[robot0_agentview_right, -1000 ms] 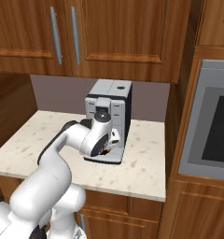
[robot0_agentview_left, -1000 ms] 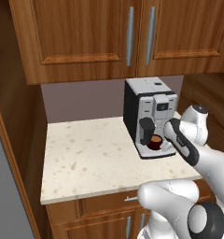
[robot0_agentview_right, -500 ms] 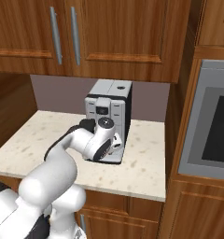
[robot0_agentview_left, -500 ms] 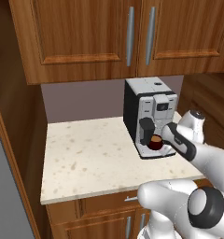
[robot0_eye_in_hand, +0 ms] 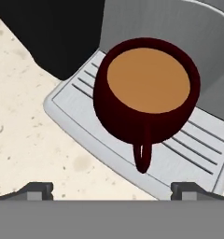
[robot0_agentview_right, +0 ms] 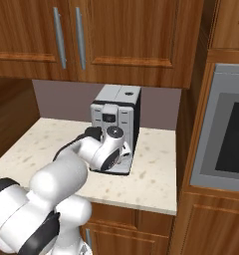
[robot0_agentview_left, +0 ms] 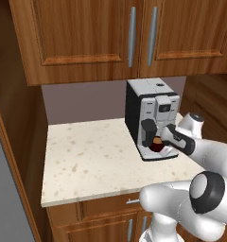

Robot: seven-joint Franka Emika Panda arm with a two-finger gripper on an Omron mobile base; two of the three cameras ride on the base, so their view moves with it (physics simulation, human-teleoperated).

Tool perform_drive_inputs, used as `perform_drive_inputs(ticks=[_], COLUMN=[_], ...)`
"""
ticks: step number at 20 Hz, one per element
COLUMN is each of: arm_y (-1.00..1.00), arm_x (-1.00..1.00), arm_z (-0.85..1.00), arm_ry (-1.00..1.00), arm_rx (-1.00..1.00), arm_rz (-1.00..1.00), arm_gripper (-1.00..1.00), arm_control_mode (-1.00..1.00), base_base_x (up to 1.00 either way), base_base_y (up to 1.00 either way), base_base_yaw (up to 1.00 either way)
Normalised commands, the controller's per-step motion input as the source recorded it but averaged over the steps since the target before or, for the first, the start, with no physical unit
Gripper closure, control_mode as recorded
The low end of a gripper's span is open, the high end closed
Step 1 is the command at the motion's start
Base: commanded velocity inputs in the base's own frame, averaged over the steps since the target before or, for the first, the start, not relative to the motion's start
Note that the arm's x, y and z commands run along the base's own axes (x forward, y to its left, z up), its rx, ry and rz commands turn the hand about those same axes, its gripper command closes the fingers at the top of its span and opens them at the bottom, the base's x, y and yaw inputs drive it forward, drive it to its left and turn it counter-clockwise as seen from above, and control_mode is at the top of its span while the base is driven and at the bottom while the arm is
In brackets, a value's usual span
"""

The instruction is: Pick up the brewed coffee from the coffee machine and place it next to the breakfast plate on the dining counter.

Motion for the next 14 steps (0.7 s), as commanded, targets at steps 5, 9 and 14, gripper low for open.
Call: perform_drive_inputs(ticks=[5,9,14], arm_y=[0.00,0.00,0.00], arm_x=[0.19,0.11,0.11], arm_z=[0.00,-0.02,-0.11], arm_ry=[0.00,0.00,-0.03], arm_rx=[0.00,0.00,0.00], arm_rz=[0.00,0.00,0.00], arm_gripper=[-1.00,-1.00,-1.00], arm_control_mode=[-1.00,-1.00,-1.00], base_base_x=[0.00,0.00,0.00], base_base_y=[0.00,0.00,0.00], base_base_yaw=[0.00,0.00,0.00])
